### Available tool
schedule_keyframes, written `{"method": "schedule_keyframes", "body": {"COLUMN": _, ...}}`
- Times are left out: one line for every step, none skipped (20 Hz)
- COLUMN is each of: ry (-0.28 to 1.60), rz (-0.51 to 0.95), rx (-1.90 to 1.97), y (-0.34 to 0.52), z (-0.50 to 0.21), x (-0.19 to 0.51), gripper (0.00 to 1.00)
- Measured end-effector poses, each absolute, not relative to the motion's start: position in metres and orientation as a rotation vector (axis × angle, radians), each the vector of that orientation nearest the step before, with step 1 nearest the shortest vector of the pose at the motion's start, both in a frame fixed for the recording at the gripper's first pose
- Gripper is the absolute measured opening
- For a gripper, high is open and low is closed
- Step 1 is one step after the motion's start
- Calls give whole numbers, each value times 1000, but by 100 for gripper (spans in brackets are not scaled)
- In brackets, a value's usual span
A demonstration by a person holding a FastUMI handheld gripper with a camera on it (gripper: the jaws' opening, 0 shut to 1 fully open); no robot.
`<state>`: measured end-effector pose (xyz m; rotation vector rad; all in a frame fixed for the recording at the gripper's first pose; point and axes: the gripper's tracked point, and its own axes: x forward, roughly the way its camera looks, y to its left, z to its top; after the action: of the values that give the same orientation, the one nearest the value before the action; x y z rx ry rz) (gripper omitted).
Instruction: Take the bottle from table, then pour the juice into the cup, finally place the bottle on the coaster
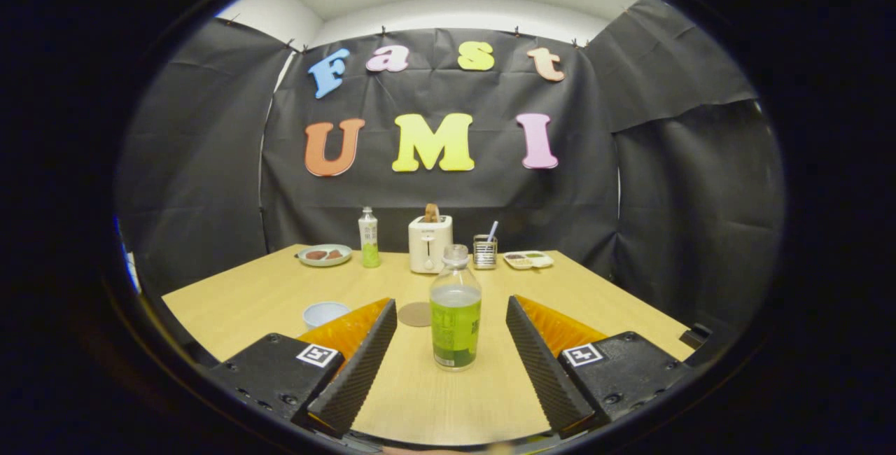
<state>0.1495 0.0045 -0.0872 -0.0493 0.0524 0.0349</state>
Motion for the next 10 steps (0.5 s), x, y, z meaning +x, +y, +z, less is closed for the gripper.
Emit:
{"method": "schedule_keyframes", "body": {"ry": 60, "rz": 32, "rx": -52, "y": 4, "z": -90, "x": 156, "gripper": 100}}
{"method": "schedule_keyframes", "body": {"ry": 66, "rz": 30, "rx": -52, "y": 3, "z": -93, "x": 163, "gripper": 100}}
{"method": "schedule_keyframes", "body": {"ry": 72, "rz": 28, "rx": -51, "y": 1, "z": -95, "x": 169, "gripper": 100}}
{"method": "schedule_keyframes", "body": {"ry": 76, "rz": 25, "rx": -50, "y": 0, "z": -97, "x": 176, "gripper": 100}}
{"method": "schedule_keyframes", "body": {"ry": 80, "rz": 24, "rx": -50, "y": -1, "z": -97, "x": 184, "gripper": 100}}
{"method": "schedule_keyframes", "body": {"ry": 82, "rz": 24, "rx": -49, "y": -1, "z": -99, "x": 190, "gripper": 100}}
{"method": "schedule_keyframes", "body": {"ry": 88, "rz": 27, "rx": -48, "y": -1, "z": -102, "x": 197, "gripper": 100}}
{"method": "schedule_keyframes", "body": {"ry": 98, "rz": 31, "rx": -41, "y": 0, "z": -105, "x": 204, "gripper": 100}}
{"method": "schedule_keyframes", "body": {"ry": 110, "rz": 38, "rx": -31, "y": 1, "z": -109, "x": 211, "gripper": 100}}
{"method": "schedule_keyframes", "body": {"ry": 121, "rz": 43, "rx": -22, "y": 2, "z": -111, "x": 217, "gripper": 100}}
